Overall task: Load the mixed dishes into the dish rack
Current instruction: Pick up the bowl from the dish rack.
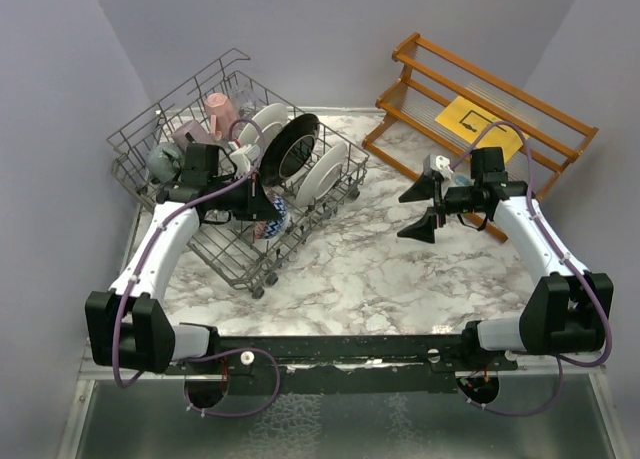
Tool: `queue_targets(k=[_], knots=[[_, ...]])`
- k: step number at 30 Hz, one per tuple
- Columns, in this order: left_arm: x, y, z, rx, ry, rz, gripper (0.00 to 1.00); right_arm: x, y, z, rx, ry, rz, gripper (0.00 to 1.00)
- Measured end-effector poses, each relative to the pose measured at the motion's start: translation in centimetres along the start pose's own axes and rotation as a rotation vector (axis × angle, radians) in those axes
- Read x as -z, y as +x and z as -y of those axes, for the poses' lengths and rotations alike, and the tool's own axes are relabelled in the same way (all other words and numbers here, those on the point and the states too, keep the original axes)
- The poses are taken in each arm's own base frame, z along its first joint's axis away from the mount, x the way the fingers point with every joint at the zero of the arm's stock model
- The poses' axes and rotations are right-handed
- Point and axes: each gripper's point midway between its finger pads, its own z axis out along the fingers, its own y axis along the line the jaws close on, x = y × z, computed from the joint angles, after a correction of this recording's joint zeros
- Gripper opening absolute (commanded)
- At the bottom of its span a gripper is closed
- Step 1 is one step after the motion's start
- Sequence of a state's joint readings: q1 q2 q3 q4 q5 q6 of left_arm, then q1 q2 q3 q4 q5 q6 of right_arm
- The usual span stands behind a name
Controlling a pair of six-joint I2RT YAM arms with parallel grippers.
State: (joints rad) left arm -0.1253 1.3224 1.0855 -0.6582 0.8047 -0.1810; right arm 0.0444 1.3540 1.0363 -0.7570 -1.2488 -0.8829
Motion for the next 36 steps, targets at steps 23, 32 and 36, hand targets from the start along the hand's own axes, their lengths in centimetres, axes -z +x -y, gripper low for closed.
queue_targets(k=[23,32,36], knots=[[2.6,-1.6,5.0,-0.130,0.184,0.061,0.00,-0.1,0.3,-0.3,0.000,-0.008,0.004,1.00],[3.0,-1.3,4.6,-0.148,0.277,0.029,0.00,-0.2,0.2,-0.5,-0.004,-0.020,0.017,1.00],[2.4,-0.8,4.2,-0.130,0.316,-0.003,0.00,-0.2,0.2,-0.6,-0.003,-0.022,0.019,1.00]])
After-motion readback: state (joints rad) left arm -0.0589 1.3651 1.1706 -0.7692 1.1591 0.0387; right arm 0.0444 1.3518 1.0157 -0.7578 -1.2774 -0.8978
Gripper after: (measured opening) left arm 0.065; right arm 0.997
